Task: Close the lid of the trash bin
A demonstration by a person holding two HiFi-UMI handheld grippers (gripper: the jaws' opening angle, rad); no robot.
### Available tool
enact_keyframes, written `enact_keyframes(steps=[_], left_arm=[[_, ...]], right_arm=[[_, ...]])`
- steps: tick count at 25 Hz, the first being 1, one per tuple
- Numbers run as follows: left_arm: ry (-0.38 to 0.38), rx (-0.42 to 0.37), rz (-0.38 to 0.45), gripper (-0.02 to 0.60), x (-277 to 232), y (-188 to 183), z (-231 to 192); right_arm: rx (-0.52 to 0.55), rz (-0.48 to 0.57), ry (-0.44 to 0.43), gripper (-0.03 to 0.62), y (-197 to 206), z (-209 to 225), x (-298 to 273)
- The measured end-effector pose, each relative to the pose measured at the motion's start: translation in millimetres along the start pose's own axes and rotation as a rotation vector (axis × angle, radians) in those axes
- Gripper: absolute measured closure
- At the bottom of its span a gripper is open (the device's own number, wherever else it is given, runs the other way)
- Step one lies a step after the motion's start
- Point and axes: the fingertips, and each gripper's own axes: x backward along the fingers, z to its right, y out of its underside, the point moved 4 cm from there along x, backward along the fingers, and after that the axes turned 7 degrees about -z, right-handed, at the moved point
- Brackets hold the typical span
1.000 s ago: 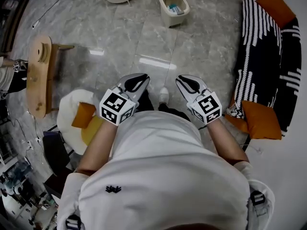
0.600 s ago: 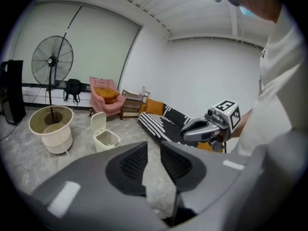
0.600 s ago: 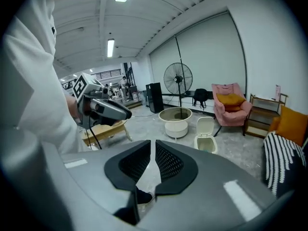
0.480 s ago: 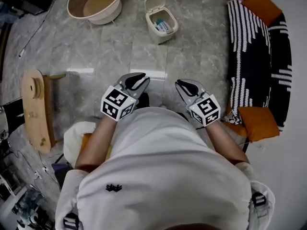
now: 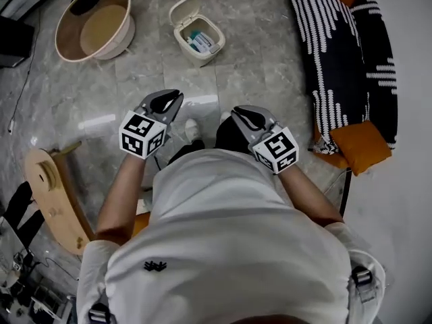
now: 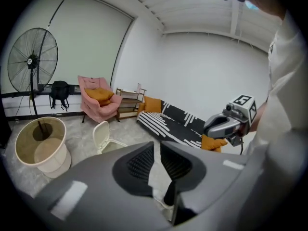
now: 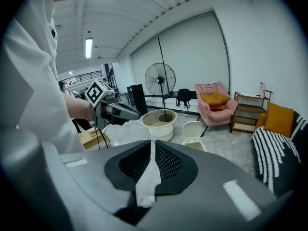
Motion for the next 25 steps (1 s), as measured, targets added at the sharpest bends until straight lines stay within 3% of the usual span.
enact_keyframes(steps=[9, 16, 25], left_arm=[[-0.030, 0.016, -0.023, 0.494, -82.9, -53.7, -75.2], [-0.121, 0.059, -0.080, 0.496, -149.0, -86.9, -163.0], [-0.230, 0.072, -0.146, 0.504, -224.0, -111.1, -277.3]], right_arm=[[-0.064, -0.027, -0.015, 0.566, -6.7, 76.0, -28.5], [-0.114, -0.048, -0.058, 0.566, -16.7, 133.5, -65.3], [-0.204, -0.115, -0.041, 0.566, 2.1, 195.2, -82.3]])
